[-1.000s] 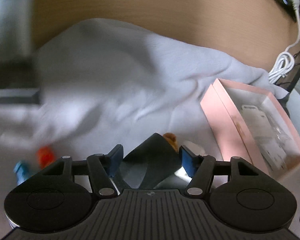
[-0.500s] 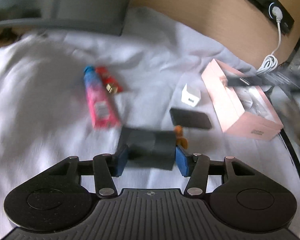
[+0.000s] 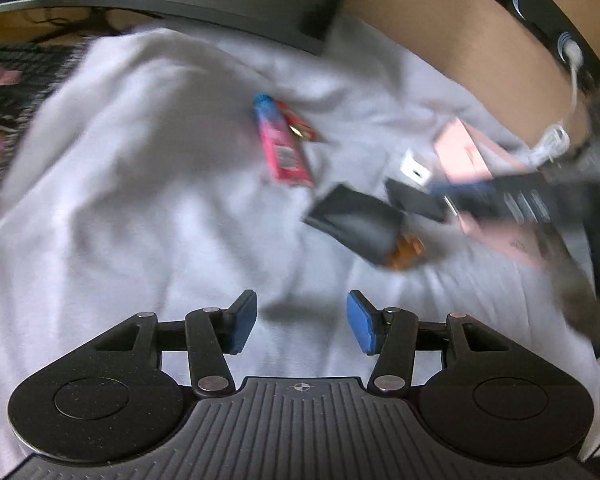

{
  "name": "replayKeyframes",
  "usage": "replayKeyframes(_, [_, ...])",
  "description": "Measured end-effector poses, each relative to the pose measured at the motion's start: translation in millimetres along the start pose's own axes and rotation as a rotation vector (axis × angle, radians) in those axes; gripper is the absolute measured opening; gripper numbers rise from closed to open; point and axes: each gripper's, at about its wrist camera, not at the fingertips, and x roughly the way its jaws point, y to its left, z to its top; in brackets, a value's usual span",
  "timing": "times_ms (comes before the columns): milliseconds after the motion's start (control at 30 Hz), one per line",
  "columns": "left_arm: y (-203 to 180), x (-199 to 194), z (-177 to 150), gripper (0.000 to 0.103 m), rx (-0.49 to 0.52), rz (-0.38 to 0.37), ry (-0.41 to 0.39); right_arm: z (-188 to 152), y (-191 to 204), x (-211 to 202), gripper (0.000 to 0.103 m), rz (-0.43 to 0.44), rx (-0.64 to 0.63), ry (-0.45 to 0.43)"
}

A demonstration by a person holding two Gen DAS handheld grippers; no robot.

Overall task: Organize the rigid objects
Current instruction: 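Grasp the orange toy figure with the right tool while the left tool approaches the black holder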

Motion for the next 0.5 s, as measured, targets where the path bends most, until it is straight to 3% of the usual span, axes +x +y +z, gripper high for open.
replayKeyframes(200, [12, -5, 5, 0.054, -0.029, 0.049, -0.014, -16, 21, -6, 0.047, 0.081, -0.088, -0.007])
replayKeyframes(300, [9, -4, 6, 0.054, -0.015, 0.051, -0.013, -22, 35, 2, 0.047, 0.082, -0.141, 0.010])
replayKeyframes(400, [3, -3, 5, 0.054, -0.004, 0.045, -0.003, -28, 44, 9, 0.049, -0.003, -0.193, -0.020])
replayKeyframes(500, [-4, -3, 4, 0.054, 0.011, 0.039, 0.009, -31, 44, 12, 0.045, -0.040, -0.204, -0.001])
